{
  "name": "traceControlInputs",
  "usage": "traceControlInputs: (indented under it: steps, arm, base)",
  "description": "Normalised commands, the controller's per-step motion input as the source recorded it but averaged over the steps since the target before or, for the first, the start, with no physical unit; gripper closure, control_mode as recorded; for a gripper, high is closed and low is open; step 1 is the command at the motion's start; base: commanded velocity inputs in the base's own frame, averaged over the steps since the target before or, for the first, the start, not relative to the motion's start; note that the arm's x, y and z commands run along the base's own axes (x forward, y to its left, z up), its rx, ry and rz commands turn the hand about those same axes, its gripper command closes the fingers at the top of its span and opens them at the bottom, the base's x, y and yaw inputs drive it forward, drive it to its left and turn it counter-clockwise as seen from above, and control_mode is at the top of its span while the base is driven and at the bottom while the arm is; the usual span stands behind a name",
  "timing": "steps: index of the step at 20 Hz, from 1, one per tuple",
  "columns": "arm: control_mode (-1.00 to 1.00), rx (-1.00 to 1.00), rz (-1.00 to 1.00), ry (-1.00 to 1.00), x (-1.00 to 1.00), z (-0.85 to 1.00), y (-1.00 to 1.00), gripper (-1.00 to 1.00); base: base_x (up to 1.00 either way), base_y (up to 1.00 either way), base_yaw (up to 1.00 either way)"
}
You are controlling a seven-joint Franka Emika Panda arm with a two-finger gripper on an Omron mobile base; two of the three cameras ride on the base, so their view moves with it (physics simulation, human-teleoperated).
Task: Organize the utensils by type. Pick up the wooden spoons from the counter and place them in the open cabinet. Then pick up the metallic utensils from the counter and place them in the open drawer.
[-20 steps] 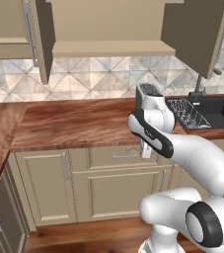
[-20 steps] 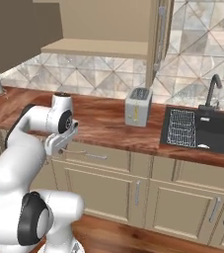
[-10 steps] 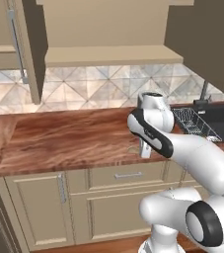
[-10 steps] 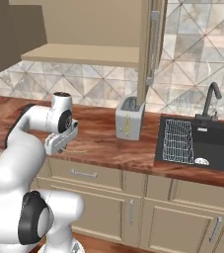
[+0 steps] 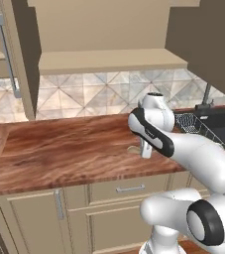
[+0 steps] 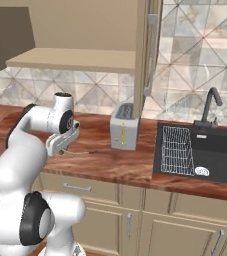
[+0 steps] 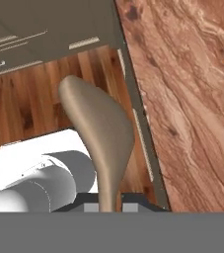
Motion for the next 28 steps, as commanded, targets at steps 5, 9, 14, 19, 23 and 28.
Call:
traceControlInputs:
  steps: [5,9,14,19,23,28]
  arm:
    - [1.00,0.00,0.00,0.00,0.00,0.00,0.00,1.00]
    - [1.00,0.00,0.00,0.00,0.00,0.00,0.00,1.00]
    - [1.00,0.00,0.00,0.00,0.00,0.00,0.00,1.00]
    - [1.00,0.00,0.00,0.00,0.00,0.00,0.00,1.00]
    - [-1.00,0.00,0.00,-0.05,-0.02,0.01,0.03,1.00]
    - [-1.00,-0.02,0.00,-0.40,-0.11,0.22,0.03,1.00]
  base:
    - [0.42,0.25,-0.05]
    - [0.58,0.41,-0.17]
    - [0.31,0.27,-0.04]
    - [0.22,0.20,-0.01]
    - [0.00,0.06,0.00]
    - [0.00,0.00,0.00]
